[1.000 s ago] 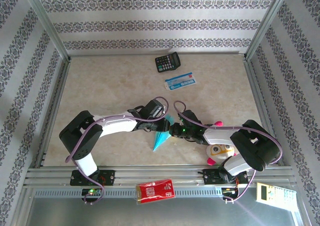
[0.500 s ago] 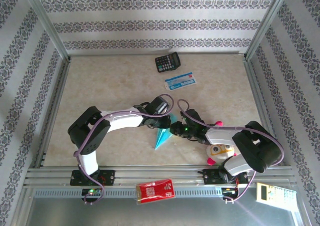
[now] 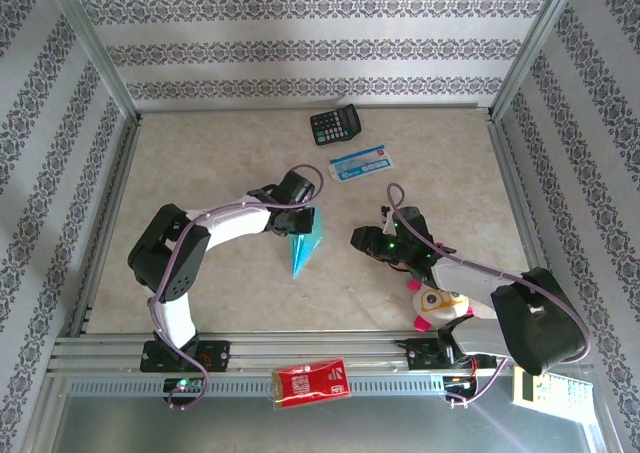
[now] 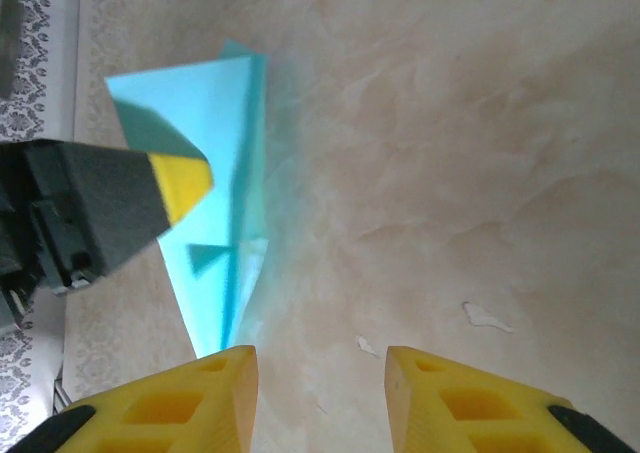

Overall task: Fold a paper plane with a square sheet of paper (pick it up from the middle)
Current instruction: Move the paper plane to the center of the table.

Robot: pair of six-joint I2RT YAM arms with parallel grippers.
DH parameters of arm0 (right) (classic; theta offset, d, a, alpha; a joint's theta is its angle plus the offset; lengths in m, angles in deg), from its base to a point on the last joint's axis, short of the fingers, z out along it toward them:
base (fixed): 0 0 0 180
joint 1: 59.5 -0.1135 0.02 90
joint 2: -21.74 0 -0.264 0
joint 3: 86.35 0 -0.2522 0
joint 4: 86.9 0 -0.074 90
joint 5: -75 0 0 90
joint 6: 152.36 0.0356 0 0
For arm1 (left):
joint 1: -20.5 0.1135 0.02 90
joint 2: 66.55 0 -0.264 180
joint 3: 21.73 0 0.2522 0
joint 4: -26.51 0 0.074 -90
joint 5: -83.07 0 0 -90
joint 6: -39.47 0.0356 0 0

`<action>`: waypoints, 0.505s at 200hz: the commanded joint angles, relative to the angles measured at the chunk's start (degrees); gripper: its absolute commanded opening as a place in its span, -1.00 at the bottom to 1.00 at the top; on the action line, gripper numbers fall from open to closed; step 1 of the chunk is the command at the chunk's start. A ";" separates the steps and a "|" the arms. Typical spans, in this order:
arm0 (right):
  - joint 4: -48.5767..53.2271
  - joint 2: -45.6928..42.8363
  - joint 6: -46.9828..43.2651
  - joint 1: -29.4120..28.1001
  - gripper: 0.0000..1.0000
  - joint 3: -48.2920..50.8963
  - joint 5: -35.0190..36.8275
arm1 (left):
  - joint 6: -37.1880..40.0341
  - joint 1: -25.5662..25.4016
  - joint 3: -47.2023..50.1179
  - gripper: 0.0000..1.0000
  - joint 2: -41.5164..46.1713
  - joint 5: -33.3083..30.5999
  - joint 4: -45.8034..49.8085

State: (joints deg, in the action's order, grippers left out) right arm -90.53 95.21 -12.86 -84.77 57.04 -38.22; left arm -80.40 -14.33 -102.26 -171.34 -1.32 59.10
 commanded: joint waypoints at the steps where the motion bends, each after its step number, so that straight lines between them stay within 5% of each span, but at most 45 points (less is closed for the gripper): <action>1: 0.51 -0.70 -1.59 1.35 -0.22 1.47 -2.17 | 3.09 1.26 -3.24 -0.86 -2.36 -3.19 4.34; 101: 0.51 -1.84 -1.66 3.92 -0.24 4.63 -3.23 | 1.68 1.78 -6.54 -0.59 -8.93 -0.02 5.15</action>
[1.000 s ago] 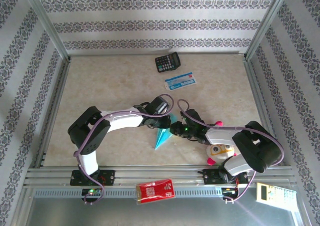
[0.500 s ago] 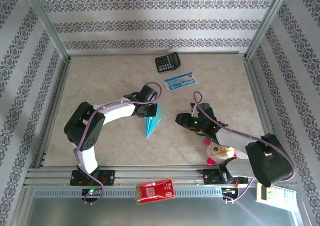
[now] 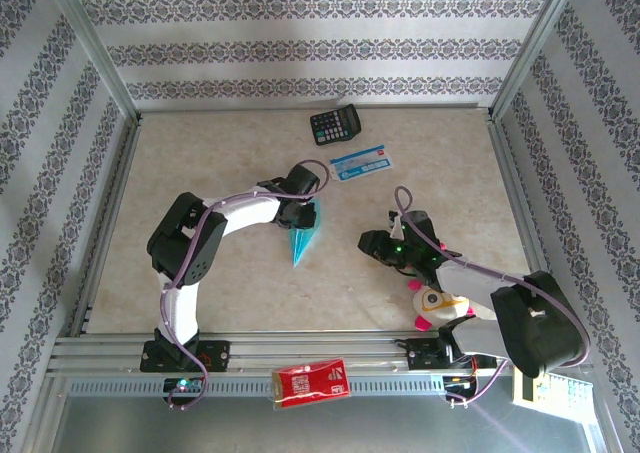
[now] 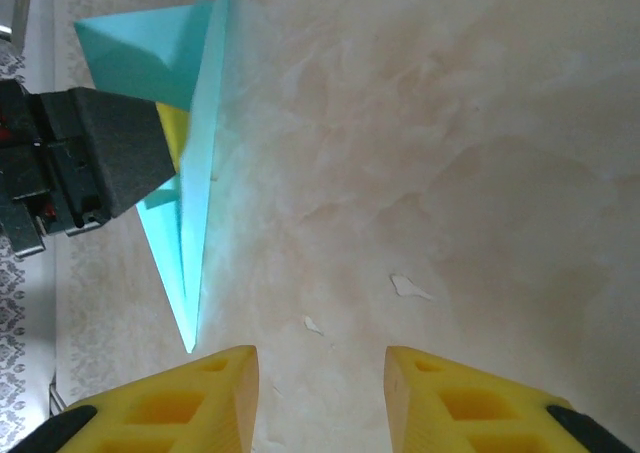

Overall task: Fold a paper plane with a square sheet of paper (pick it up from the middle)
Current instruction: Move the paper plane to the center of the table.

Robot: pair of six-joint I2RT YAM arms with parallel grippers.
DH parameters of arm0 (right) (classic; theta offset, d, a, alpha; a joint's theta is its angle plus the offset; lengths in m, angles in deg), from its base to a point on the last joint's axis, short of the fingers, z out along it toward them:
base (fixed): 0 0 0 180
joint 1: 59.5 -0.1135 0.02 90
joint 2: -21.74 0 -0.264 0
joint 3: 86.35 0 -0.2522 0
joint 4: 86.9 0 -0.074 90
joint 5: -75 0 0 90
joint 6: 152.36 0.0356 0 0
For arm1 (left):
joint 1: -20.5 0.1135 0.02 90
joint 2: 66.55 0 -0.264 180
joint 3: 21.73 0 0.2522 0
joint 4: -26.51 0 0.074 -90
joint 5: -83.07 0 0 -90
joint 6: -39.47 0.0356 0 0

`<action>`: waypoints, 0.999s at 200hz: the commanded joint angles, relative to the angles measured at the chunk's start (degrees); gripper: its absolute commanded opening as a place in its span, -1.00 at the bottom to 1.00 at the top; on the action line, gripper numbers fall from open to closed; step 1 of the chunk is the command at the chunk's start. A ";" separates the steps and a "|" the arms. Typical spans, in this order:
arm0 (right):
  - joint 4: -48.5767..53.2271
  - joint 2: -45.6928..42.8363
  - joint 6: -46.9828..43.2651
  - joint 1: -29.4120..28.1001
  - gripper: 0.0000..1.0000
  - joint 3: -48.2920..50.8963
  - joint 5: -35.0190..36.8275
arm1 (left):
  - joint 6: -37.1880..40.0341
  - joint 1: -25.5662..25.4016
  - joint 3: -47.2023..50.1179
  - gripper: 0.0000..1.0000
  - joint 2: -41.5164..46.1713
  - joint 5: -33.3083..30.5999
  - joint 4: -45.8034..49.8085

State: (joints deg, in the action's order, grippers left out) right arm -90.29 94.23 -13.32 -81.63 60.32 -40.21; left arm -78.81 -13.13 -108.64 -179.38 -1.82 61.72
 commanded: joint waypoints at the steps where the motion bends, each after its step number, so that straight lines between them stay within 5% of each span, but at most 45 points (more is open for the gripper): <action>1: 0.22 -0.86 -1.17 0.77 -0.24 1.37 -1.24 | 0.07 0.58 -0.16 -0.59 -0.89 0.46 2.53; 200: -1.99 0.72 -0.01 2.02 -0.24 1.16 -3.21 | 0.00 -2.14 1.69 0.04 -1.71 -10.10 4.38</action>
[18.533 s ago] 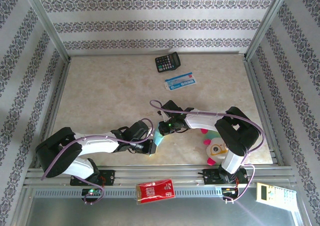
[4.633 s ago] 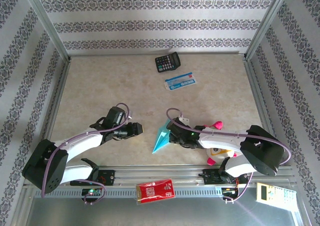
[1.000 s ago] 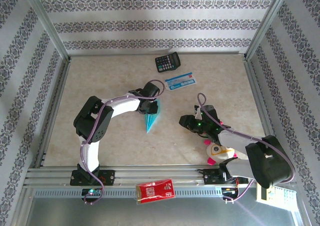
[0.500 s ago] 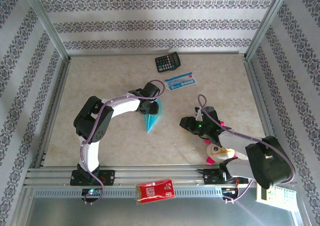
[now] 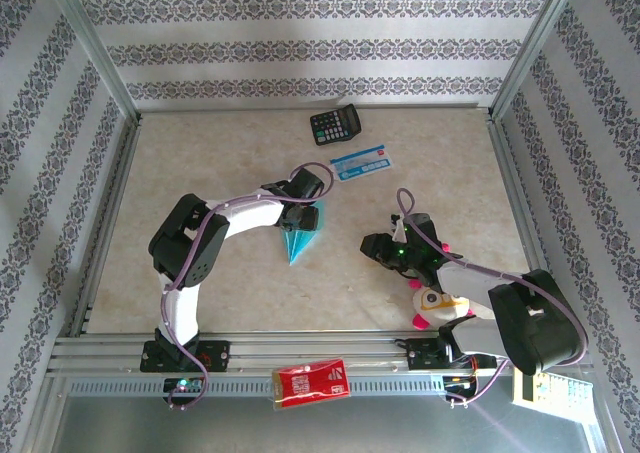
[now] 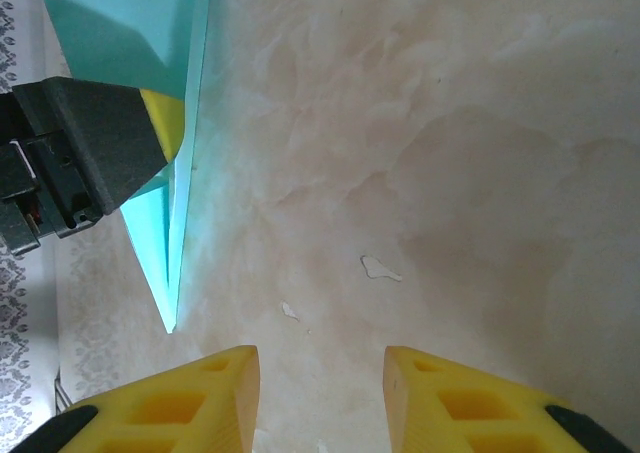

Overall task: Fold a paper plane with a square sheet of paper (pick it up from the middle)
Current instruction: Move the paper plane to the center of the table.

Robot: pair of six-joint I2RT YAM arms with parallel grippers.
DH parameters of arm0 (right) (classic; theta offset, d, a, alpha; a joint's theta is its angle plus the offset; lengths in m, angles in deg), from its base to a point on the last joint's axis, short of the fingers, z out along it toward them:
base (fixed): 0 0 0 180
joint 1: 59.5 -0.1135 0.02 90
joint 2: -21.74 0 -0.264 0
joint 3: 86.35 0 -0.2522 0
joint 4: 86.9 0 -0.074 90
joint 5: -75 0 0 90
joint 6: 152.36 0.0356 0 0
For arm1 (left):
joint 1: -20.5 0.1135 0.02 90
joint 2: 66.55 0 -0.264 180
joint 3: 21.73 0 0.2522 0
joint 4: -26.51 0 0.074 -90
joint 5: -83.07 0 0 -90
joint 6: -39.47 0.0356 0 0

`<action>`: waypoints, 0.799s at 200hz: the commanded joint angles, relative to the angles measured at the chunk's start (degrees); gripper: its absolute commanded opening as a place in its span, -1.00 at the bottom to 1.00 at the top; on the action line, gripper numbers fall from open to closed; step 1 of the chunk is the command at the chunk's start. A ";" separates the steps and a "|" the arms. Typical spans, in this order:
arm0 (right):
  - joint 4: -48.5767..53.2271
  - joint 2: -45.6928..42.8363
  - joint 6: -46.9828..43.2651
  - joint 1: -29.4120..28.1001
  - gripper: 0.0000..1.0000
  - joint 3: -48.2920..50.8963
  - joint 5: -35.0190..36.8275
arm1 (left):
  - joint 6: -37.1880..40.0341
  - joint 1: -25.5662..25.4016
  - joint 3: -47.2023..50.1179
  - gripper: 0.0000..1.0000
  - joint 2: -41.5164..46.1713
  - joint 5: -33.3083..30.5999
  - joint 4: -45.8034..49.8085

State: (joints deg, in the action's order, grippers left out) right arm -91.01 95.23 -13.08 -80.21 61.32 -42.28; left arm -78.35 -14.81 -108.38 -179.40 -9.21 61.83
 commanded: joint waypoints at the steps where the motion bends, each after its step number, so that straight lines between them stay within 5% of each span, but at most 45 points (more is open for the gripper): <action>1: -1.23 -0.28 -0.28 0.63 -0.24 0.18 -1.16 | -0.48 -0.46 1.43 0.04 -1.67 -2.76 4.28; 160: 7.17 -3.46 -4.41 0.11 -0.20 -6.48 -0.25 | -0.55 -0.56 1.16 0.20 7.43 -2.79 3.66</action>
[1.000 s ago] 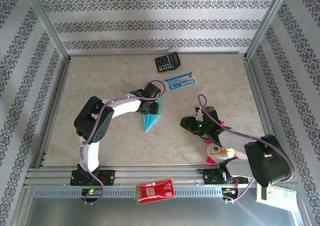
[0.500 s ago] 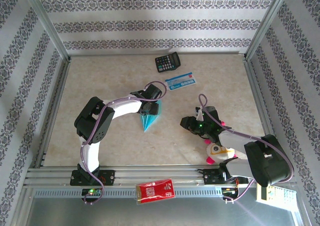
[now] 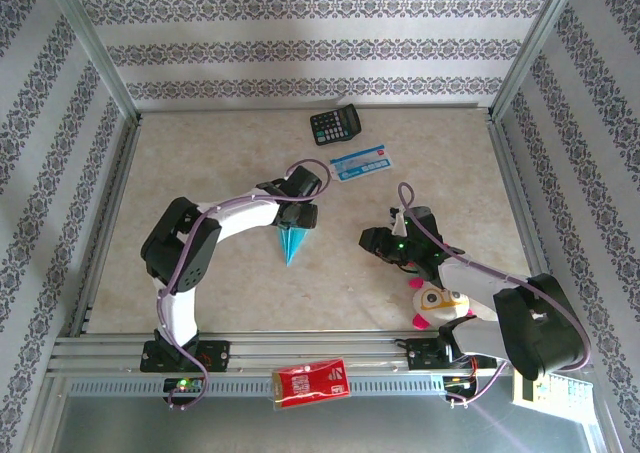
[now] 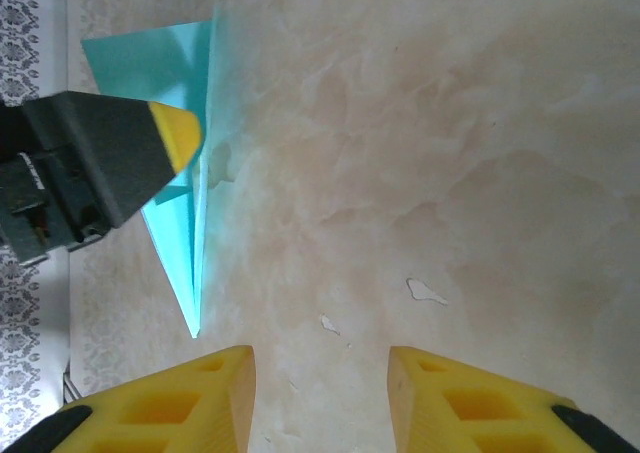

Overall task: Fold a paper plane with a square sheet of paper (pick it up from the middle)
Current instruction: Move the paper plane to the center of the table, then reset both arms

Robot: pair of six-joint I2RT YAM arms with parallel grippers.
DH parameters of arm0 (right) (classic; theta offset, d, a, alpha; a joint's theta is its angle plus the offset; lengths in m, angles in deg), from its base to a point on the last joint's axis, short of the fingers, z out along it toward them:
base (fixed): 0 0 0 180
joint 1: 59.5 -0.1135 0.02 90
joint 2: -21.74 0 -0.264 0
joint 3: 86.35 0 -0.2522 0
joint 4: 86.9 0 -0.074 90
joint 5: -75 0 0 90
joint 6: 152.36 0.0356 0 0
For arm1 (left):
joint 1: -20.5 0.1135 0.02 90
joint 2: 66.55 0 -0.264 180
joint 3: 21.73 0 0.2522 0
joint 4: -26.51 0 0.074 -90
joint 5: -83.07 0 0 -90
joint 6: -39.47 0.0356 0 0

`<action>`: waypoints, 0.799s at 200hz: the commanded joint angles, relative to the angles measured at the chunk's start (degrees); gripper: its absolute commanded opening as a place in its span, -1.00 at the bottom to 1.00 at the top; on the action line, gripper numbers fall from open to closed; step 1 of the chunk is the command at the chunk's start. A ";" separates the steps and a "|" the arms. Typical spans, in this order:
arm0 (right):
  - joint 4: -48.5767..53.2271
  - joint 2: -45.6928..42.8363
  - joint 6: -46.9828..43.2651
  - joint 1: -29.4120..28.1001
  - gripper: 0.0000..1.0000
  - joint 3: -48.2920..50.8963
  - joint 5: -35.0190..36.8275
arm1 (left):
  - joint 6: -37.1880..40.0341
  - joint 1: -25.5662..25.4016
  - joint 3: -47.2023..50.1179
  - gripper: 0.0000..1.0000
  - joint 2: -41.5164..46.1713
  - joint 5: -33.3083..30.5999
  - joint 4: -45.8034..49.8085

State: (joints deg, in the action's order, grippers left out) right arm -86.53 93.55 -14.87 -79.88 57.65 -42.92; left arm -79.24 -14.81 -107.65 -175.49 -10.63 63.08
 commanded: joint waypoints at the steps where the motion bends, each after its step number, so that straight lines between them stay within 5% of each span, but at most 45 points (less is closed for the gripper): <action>1: 2.76 -1.81 -2.73 -0.20 -0.20 -2.90 0.49 | 0.37 -0.55 0.44 0.20 3.59 -1.38 2.42; 68: 14.29 -3.16 -10.52 -1.67 -0.16 -12.40 6.54 | 2.59 0.81 1.08 0.22 11.55 -2.30 3.04; 109: 28.93 -5.40 -22.22 -2.40 -0.03 -22.44 24.54 | 5.99 4.73 6.83 0.30 21.64 -5.35 -0.66; 129: 32.32 -5.67 -28.27 -1.58 0.25 -26.05 36.60 | 8.51 8.57 11.59 0.42 27.65 -7.53 -4.28; 160: 30.65 -4.99 -36.27 2.02 0.96 -27.22 54.75 | 12.94 16.54 20.37 0.87 36.11 -15.08 -12.56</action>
State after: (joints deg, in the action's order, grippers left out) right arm -58.82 88.57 -41.49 -80.49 31.38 -7.77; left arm -71.61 -3.40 -92.62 -144.24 -18.26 58.31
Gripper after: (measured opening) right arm 0.909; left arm 0.867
